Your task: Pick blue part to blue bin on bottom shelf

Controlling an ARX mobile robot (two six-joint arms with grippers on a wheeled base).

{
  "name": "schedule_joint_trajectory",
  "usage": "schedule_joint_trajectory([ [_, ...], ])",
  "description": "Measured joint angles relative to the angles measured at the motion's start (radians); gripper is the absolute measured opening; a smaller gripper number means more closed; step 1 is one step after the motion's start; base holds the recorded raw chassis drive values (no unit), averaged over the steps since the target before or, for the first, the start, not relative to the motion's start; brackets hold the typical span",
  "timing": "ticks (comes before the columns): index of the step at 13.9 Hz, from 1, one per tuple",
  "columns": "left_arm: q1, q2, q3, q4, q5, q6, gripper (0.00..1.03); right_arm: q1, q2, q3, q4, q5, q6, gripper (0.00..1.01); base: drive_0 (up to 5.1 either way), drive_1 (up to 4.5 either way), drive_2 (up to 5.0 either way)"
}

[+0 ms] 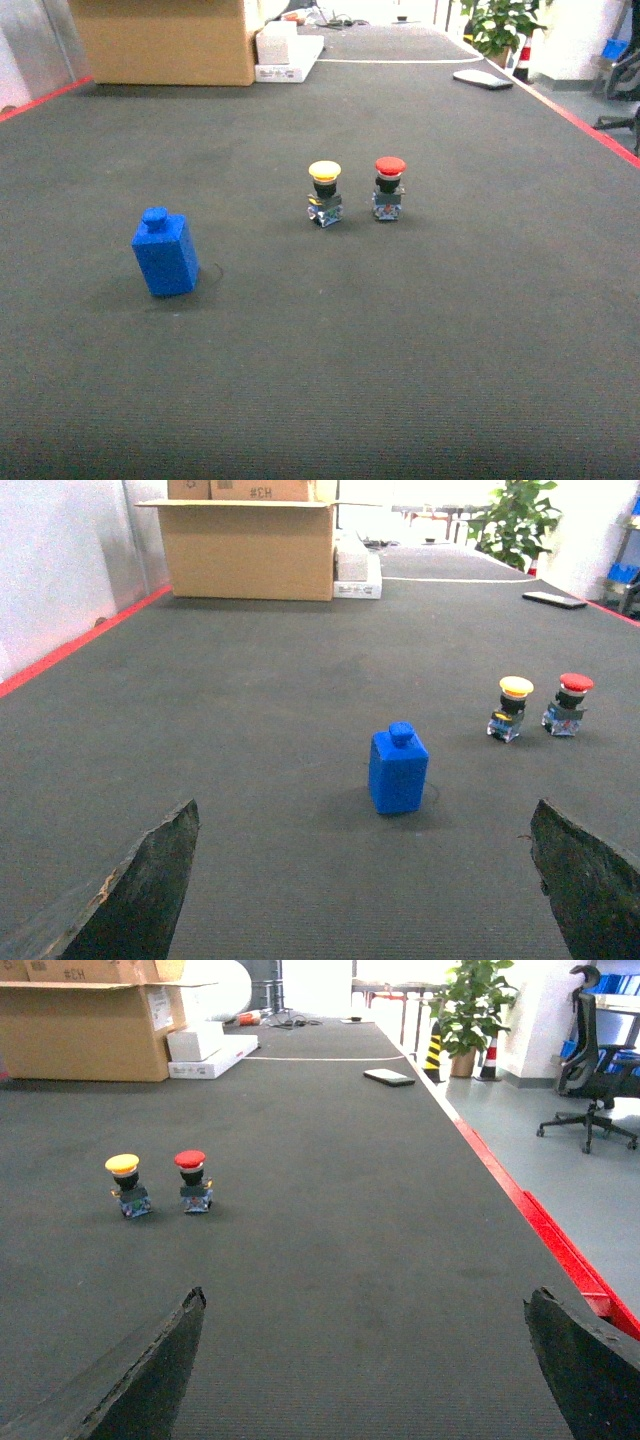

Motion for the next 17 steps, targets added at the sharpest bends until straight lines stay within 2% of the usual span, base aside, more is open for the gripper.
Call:
schedule_joint_trajectory([
  [5, 0.000, 0.000, 0.000, 0.000, 0.000, 0.000, 0.98, 0.000, 0.000, 0.000, 0.000, 0.000, 0.000, 0.98, 0.0, 0.00, 0.0],
  [6, -0.122, 0.101, 0.038, -0.081, -0.246, -0.042, 0.98, 0.000, 0.000, 0.000, -0.001, 0.002, 0.001, 0.98, 0.0, 0.00, 0.0],
  [7, -0.239, 0.263, 0.048, 0.011, -0.435, -0.071, 0.98, 0.000, 0.000, 0.000, 0.000, 0.000, 0.000, 0.98, 0.0, 0.00, 0.0],
  [8, -0.298, 0.436, 0.062, 0.169, -0.536, -0.091, 0.98, 0.000, 0.000, 0.000, 0.000, 0.000, 0.000, 0.98, 0.0, 0.00, 0.0],
  [10, -0.321, 0.667, 0.136, 0.367, -0.510, -0.113, 0.98, 0.000, 0.000, 0.000, 0.000, 0.000, 0.000, 0.98, 0.0, 0.00, 0.0],
  [11, -0.322, 0.829, 0.196, 0.480, -0.459, -0.135, 0.98, 0.000, 0.000, 0.000, 0.000, 0.000, 0.000, 0.98, 0.0, 0.00, 0.0],
  [13, -0.314, 1.106, 0.291, 0.633, -0.367, -0.143, 0.98, 0.000, 0.000, 0.000, 0.000, 0.000, 0.000, 0.98, 0.0, 0.00, 0.0],
  [17, -0.301, 1.519, 0.485, 0.734, -0.280, -0.131, 0.98, 0.000, 0.000, 0.000, 0.000, 0.000, 0.000, 0.98, 0.0, 0.00, 0.0],
])
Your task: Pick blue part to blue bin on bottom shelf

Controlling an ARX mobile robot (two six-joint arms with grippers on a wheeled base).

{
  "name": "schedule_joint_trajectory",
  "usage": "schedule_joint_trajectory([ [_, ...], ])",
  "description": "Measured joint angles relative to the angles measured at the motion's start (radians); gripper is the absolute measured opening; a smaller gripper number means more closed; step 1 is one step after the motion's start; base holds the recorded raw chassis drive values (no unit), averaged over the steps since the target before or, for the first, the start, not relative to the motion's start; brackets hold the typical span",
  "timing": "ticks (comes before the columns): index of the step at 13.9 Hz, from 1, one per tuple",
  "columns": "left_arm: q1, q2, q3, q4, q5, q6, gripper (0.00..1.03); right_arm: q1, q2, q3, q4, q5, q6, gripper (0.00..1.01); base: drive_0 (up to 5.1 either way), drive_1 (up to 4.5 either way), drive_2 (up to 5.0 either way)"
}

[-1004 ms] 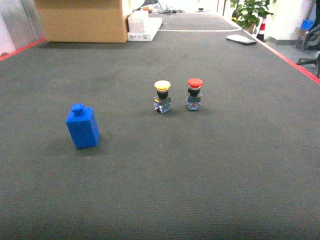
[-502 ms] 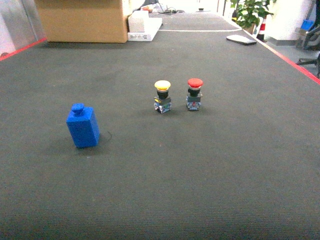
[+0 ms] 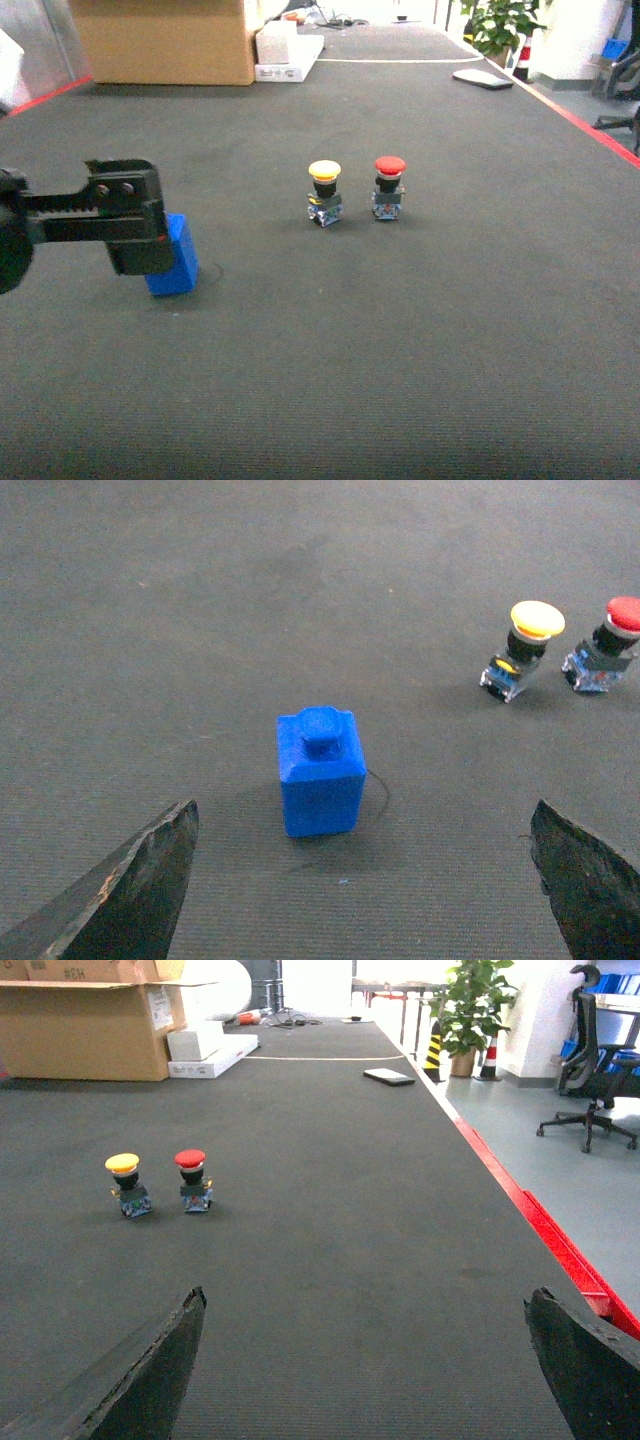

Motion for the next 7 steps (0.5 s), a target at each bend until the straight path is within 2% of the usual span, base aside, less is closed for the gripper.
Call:
schedule_joint_trajectory([
  [2, 0.039, 0.144, 0.074, 0.034, 0.023, -0.011, 0.98, 0.000, 0.000, 0.000, 0.000, 0.000, 0.000, 0.98, 0.0, 0.00, 0.0],
  [6, 0.077, 0.392, 0.219, 0.058, 0.046, -0.022, 0.98, 0.000, 0.000, 0.000, 0.000, 0.000, 0.000, 0.98, 0.0, 0.00, 0.0],
  [7, 0.087, 0.486, 0.315, 0.045, 0.064, -0.024, 0.98, 0.000, 0.000, 0.000, 0.000, 0.000, 0.000, 0.98, 0.0, 0.00, 0.0],
])
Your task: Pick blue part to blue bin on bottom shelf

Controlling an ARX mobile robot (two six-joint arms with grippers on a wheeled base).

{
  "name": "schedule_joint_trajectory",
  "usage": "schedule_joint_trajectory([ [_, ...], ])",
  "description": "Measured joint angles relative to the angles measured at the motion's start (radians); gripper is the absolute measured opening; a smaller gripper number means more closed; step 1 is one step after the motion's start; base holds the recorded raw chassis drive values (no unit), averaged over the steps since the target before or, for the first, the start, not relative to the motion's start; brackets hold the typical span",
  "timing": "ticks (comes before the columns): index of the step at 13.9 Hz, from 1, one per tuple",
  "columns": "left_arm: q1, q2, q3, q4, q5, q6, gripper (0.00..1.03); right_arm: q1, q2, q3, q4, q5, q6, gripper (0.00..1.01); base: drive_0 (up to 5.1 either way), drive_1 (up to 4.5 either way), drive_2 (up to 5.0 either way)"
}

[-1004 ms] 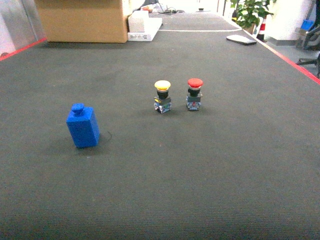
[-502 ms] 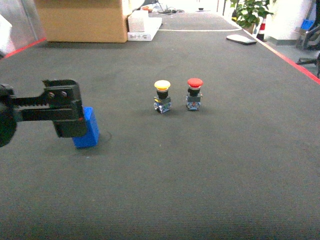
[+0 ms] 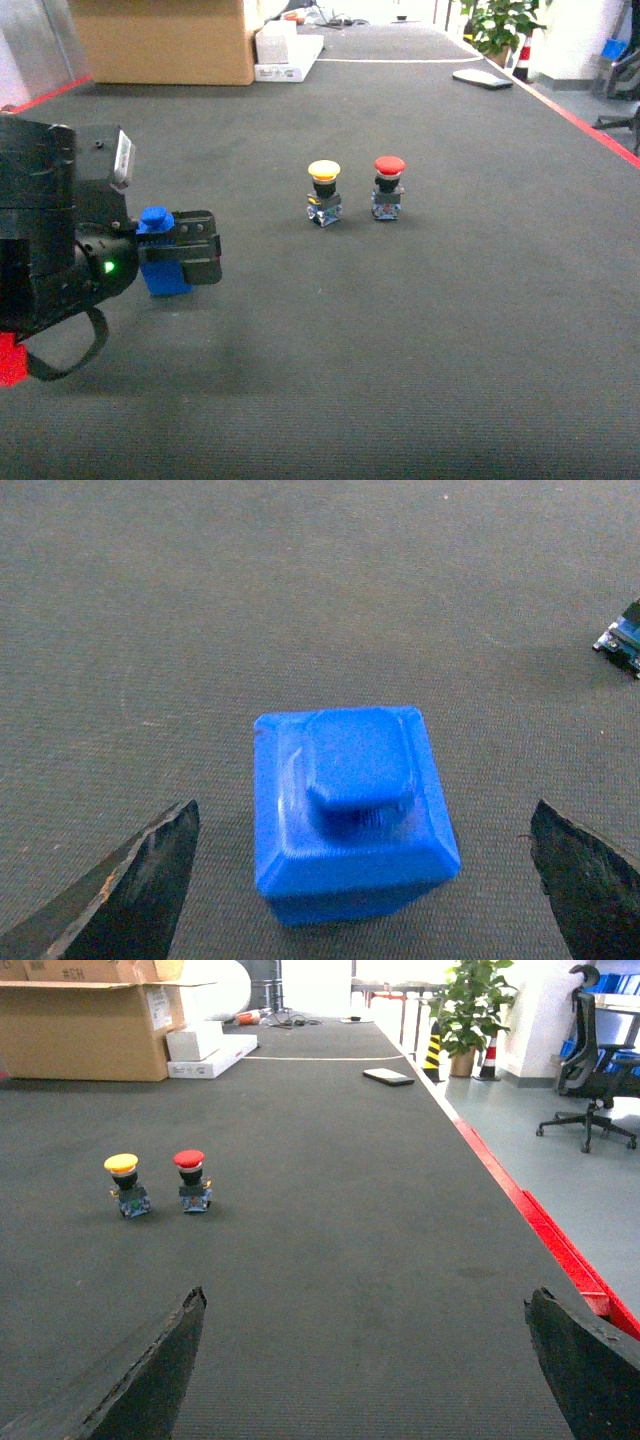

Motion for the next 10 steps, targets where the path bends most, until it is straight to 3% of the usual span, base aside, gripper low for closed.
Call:
schedule_joint_trajectory([
  [2, 0.029, 0.090, 0.111, -0.046, 0.018, 0.001, 0.98, 0.000, 0.000, 0.000, 0.000, 0.000, 0.000, 0.98, 0.0, 0.00, 0.0],
  [6, 0.045, 0.158, 0.189, -0.066, 0.033, 0.006, 0.96, 0.000, 0.000, 0.000, 0.000, 0.000, 0.000, 0.98, 0.0, 0.00, 0.0],
  [10, 0.046, 0.162, 0.213, -0.071, 0.047, 0.012, 0.61, 0.000, 0.000, 0.000, 0.000, 0.000, 0.000, 0.98, 0.0, 0.00, 0.0],
])
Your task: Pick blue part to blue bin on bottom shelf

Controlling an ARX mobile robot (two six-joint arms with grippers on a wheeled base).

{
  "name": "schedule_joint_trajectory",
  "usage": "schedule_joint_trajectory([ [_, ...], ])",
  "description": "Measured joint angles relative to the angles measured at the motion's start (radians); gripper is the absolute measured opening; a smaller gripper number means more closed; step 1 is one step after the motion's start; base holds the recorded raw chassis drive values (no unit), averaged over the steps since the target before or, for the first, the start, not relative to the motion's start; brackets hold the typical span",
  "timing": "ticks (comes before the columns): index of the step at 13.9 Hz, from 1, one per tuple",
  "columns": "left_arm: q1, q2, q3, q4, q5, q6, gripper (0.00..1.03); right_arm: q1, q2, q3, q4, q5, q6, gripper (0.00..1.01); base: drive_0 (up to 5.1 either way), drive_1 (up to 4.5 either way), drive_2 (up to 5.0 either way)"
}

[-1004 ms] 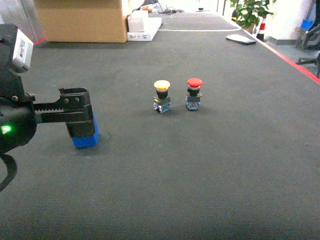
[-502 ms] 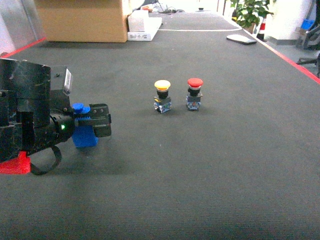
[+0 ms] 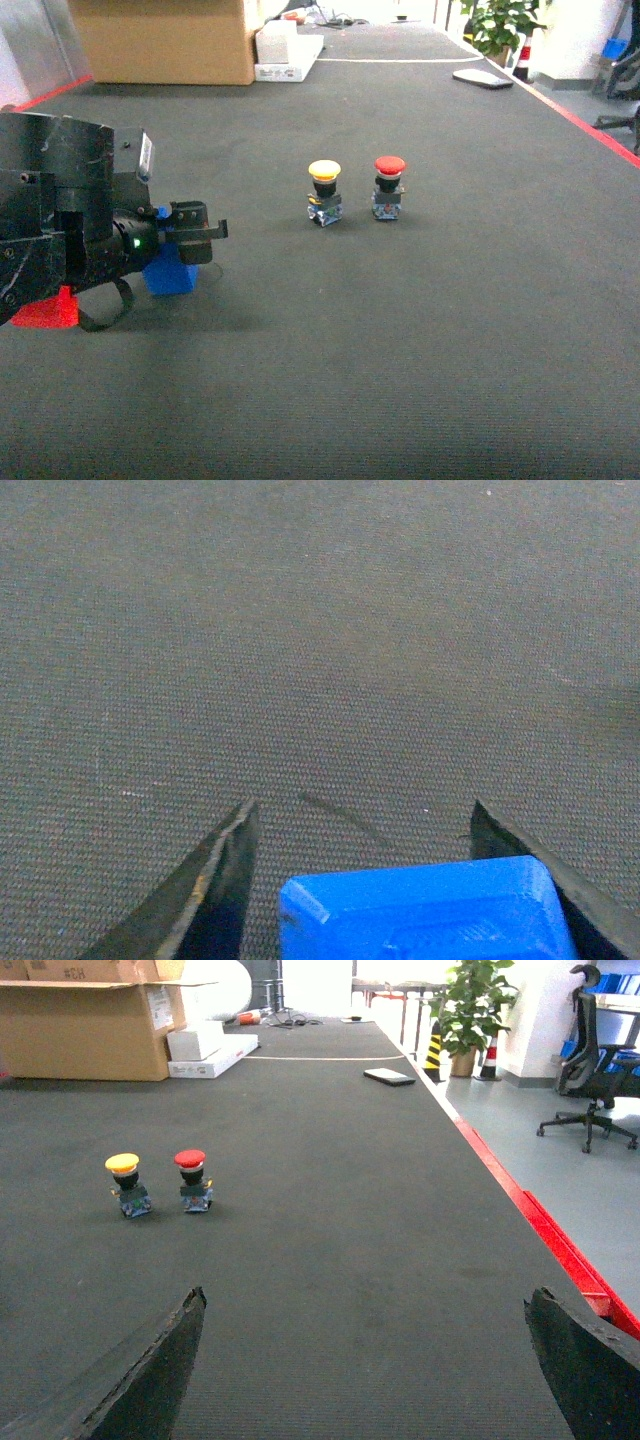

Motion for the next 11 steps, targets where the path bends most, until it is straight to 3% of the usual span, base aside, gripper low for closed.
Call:
schedule_joint_trajectory([
  [1, 0.000, 0.000, 0.000, 0.000, 0.002, 0.002, 0.48, 0.000, 0.000, 0.000, 0.000, 0.000, 0.000, 0.98, 0.0, 0.00, 0.0],
  [2, 0.000, 0.000, -0.001, 0.005, 0.002, 0.011, 0.44, 0.000, 0.000, 0.000, 0.000, 0.000, 0.000, 0.98, 0.0, 0.00, 0.0],
  [6, -0.004, -0.075, -0.112, 0.062, -0.019, 0.017, 0.44, 0.000, 0.000, 0.000, 0.000, 0.000, 0.000, 0.98, 0.0, 0.00, 0.0],
  [8, -0.019, -0.272, -0.276, 0.113, -0.048, 0.023, 0.44, 0.000, 0.000, 0.000, 0.000, 0.000, 0.000, 0.98, 0.0, 0.00, 0.0],
  [11, -0.067, -0.710, -0.480, -0.002, -0.118, 0.078, 0.44, 0.000, 0.000, 0.000, 0.000, 0.000, 0.000, 0.98, 0.0, 0.00, 0.0],
])
